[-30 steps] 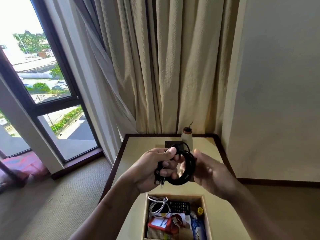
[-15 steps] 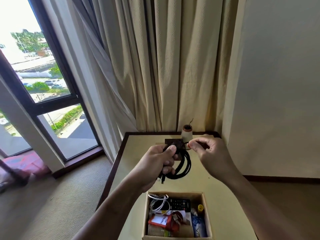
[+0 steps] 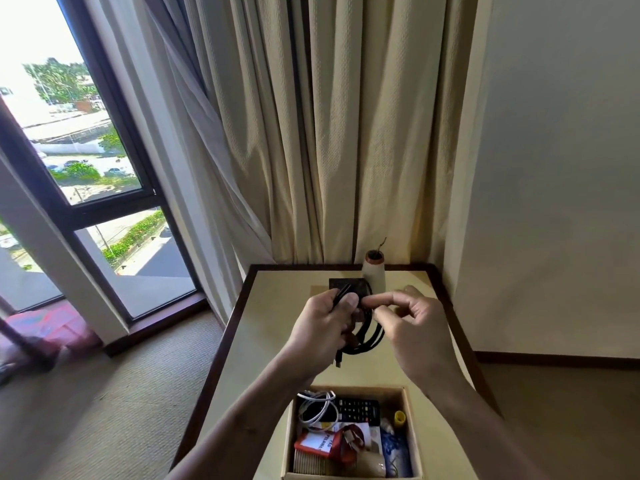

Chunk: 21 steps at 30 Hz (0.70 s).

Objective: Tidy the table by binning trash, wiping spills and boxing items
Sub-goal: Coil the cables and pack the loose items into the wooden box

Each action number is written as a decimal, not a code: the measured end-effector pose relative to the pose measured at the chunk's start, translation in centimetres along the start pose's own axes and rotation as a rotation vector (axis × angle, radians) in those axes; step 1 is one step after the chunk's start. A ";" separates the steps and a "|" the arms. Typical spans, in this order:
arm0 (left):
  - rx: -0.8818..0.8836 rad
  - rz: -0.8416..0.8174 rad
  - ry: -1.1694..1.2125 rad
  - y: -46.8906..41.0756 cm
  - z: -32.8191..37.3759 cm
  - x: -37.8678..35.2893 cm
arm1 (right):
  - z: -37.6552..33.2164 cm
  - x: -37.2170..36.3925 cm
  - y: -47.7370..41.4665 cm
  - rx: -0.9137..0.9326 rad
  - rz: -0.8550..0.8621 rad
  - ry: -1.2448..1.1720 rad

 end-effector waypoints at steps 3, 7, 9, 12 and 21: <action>-0.007 -0.019 0.117 0.0 -0.1 0.4 | 1.6 1.3 -0.6 -0.107 0.037 -0.192; 0.023 -0.056 0.261 0.0 -0.4 0.4 | 4.9 -0.4 -1.1 -0.348 -0.160 -0.376; 0.043 -0.091 0.324 0.1 -0.2 0.2 | 5.6 -1.9 -0.9 -0.340 -0.299 -0.433; 0.055 -0.113 0.401 0.0 0.2 0.4 | 5.4 -3.0 -0.8 -0.279 -0.470 -0.562; 0.208 -0.297 0.390 1.7 0.0 -0.2 | -0.2 -0.2 -4.2 0.258 -0.322 0.504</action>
Point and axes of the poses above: each hand's wrist, its own y-axis away from the middle knuckle, its own x-axis out of the back of the hand, z = x × y, the point moved 8 cm from there along -y, towards the middle knuckle, and after that the axes turned 8 degrees about -z, right-handed, at the moved point
